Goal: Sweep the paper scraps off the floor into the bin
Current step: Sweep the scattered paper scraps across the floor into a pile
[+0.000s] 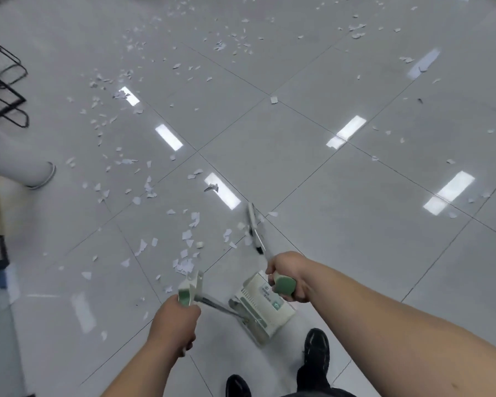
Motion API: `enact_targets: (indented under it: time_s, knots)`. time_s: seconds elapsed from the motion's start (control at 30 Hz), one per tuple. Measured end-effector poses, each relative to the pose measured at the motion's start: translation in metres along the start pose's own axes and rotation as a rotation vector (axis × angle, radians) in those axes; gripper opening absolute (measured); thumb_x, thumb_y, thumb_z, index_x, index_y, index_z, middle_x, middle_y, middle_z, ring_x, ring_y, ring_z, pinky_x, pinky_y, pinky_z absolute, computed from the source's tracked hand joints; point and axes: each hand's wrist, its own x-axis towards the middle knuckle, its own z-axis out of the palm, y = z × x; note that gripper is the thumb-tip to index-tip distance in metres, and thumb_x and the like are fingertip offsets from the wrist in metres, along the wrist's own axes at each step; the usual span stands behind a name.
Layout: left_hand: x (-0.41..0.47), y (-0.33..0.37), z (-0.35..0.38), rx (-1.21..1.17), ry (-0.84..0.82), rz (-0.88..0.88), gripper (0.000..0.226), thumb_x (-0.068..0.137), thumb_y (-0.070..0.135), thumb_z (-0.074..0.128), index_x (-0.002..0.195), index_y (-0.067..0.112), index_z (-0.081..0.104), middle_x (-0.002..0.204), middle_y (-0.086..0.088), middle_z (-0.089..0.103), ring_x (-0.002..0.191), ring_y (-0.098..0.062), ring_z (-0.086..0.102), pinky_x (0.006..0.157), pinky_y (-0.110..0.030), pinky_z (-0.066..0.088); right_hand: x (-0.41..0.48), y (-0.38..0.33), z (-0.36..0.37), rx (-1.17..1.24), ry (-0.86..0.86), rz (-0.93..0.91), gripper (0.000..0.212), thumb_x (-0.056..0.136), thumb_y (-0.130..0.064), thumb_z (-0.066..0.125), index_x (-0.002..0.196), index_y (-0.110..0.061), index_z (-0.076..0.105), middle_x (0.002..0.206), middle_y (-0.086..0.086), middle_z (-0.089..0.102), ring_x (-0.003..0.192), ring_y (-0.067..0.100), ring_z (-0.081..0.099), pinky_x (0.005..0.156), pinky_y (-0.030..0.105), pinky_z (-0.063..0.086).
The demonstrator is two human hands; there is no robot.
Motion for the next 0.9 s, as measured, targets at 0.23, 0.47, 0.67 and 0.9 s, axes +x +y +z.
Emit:
enact_targets:
  time_s: [0.23, 0.47, 0.67, 0.9]
  knots:
    - [-0.01, 0.006, 0.003, -0.094, 0.057, -0.051, 0.008, 0.084, 0.005, 0.047, 0.087, 0.012, 0.052, 0.07, -0.009, 0.049, 0.048, -0.023, 0.043, 0.046, -0.023, 0.031, -0.015, -0.016, -0.023, -0.06, -0.096, -0.026, 0.008, 0.087, -0.01, 0.055, 0.095, -0.013, 0.057, 0.059, 0.001, 0.057, 0.038, 0.014, 0.049, 0.038, 0.015, 0.034]
    - [-0.008, 0.007, 0.009, -0.033, 0.084, -0.032, 0.006, 0.082, 0.008, 0.046, 0.086, 0.011, 0.05, 0.066, -0.009, 0.049, 0.044, -0.024, 0.044, 0.046, -0.023, 0.032, -0.026, -0.014, -0.058, -0.178, 0.097, -0.135, 0.013, 0.086, -0.005, 0.055, 0.075, -0.012, 0.057, 0.06, 0.007, 0.058, 0.047, 0.021, 0.052, 0.049, 0.02, 0.042]
    - [0.004, -0.004, -0.007, -0.016, 0.102, -0.023, 0.012, 0.083, 0.009, 0.045, 0.092, 0.011, 0.052, 0.064, -0.008, 0.049, 0.046, -0.025, 0.047, 0.047, -0.023, 0.034, -0.012, -0.024, -0.083, -0.351, 0.266, -0.196, 0.017, 0.09, -0.003, 0.057, 0.074, -0.01, 0.056, 0.077, 0.01, 0.058, 0.063, 0.025, 0.057, 0.056, 0.026, 0.047]
    - [0.034, -0.022, -0.036, -0.05, 0.08, -0.007, 0.016, 0.084, 0.011, 0.045, 0.096, 0.013, 0.056, 0.065, -0.008, 0.05, 0.045, -0.024, 0.047, 0.047, -0.023, 0.035, 0.005, -0.034, -0.049, -0.377, 0.261, -0.126, 0.021, 0.094, -0.004, 0.051, 0.076, -0.013, 0.048, 0.075, 0.006, 0.05, 0.059, 0.018, 0.048, 0.048, 0.024, 0.043]
